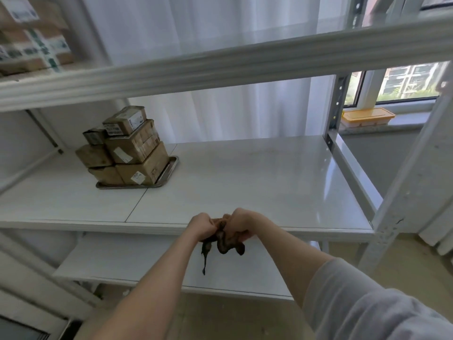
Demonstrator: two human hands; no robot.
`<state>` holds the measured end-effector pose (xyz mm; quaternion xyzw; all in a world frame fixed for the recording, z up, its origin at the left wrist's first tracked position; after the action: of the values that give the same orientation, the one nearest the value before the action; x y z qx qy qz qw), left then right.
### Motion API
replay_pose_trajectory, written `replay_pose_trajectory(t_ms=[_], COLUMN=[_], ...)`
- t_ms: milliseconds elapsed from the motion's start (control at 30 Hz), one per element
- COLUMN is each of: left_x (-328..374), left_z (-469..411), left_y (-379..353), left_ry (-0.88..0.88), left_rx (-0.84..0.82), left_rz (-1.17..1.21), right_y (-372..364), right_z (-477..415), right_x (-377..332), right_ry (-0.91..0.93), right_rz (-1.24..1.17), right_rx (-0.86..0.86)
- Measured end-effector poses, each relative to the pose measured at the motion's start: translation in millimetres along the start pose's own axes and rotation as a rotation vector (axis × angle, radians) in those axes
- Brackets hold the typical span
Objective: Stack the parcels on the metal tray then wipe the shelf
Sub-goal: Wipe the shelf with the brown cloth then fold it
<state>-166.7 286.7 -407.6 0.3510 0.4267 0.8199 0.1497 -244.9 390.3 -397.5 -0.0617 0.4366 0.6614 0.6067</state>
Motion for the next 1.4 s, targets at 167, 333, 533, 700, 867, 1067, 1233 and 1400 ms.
replay_pose_trajectory(t_ms=[167, 333, 533, 700, 867, 1067, 1233, 1400], left_x=[31.6, 82.7, 120.2, 139.8, 150.5, 155.9, 149.1, 141.3], left_z=[-3.6, -10.7, -19.3, -32.1, -59.0, -86.7, -108.0, -118.2], left_y=[45.6, 61.5, 52.2, 32.9, 28.0, 38.4, 48.8, 58.8], left_ry=[-0.037, -0.150, -0.176, -0.158, -0.220, -0.202, -0.176, -0.198], left_rx=[0.218, 0.282, 0.228, 0.021, 0.131, 0.180, 0.245, 0.211], left_rz=[0.469, 0.577, 0.551, 0.576, 0.578, 0.638, 0.609, 0.613], right_y=[52.0, 110.7, 154.7, 162.3, 178.3, 190.7, 178.3, 163.8], right_z=[7.9, 8.6, 3.3, -0.5, -9.3, -33.1, -41.8, -50.1], right_x=[-8.1, 9.8, 40.9, 36.4, 37.3, 46.4, 29.6, 12.9], right_ry=[0.167, 0.221, 0.222, 0.296, 0.297, 0.111, 0.097, 0.088], right_rz=[-0.309, -0.379, -0.533, -0.635, -0.635, -0.485, -0.500, -0.562], right_rx=[0.165, 0.400, 0.521, 0.425, 0.422, 0.624, 0.435, 0.280])
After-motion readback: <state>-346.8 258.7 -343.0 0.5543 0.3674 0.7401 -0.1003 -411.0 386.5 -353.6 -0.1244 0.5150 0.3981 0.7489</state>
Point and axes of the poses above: each hand's wrist, its own z-axis away from the middle knuckle, its own y-axis out of the back of the hand, x = y × z, the point moved 4 cm from there along -z, towards the middle knuckle
